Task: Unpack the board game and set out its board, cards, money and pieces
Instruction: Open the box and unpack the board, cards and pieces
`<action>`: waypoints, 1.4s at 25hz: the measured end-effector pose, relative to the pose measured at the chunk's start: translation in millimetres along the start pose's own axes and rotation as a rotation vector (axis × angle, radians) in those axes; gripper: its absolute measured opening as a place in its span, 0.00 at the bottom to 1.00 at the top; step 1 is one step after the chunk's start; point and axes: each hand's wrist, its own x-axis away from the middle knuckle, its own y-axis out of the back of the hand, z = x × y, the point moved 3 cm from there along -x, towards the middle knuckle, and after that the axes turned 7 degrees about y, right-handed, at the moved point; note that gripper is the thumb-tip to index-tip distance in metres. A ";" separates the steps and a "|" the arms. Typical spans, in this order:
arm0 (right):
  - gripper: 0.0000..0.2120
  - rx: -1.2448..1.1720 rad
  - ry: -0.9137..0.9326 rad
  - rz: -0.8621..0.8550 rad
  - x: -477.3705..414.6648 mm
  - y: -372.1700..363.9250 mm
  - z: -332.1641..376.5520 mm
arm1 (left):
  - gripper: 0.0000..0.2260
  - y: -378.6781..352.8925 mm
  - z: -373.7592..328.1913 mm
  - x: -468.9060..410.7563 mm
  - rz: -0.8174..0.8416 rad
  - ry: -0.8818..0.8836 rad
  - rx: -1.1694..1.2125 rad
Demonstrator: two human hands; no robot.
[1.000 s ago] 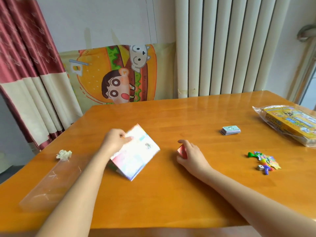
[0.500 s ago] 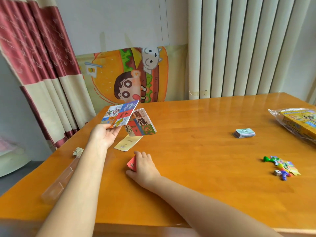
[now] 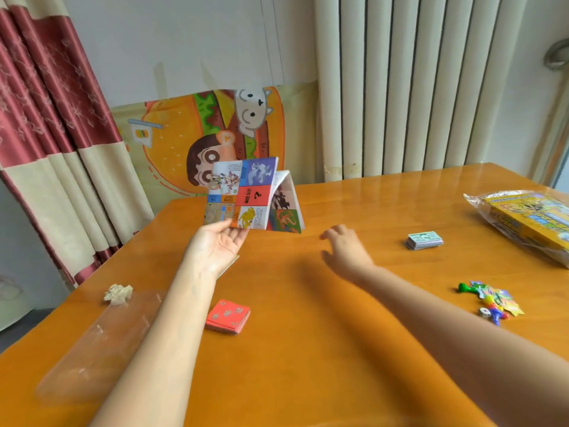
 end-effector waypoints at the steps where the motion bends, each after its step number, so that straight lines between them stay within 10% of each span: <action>1: 0.22 0.133 -0.048 0.031 -1.9 13.2 -34.1 | 0.10 -9.2 12.8 -6.0 0.017 0.032 -0.002; 7: 0.25 0.285 -0.338 0.282 9.3 47.6 -159.2 | 0.10 -62.6 89.0 -38.6 0.095 0.176 -0.025; 22: 0.15 0.176 -0.372 0.131 56.3 92.1 -278.3 | 0.10 -120.5 169.2 -54.2 0.134 0.255 -0.058; 30: 0.22 -0.815 -0.181 -0.273 40.6 152.8 -174.1 | 0.11 -124.9 168.1 -40.8 0.156 0.265 -0.034; 35: 0.17 -0.540 0.191 0.123 39.9 180.0 -88.0 | 0.13 -115.6 153.6 -33.2 0.170 0.192 -0.176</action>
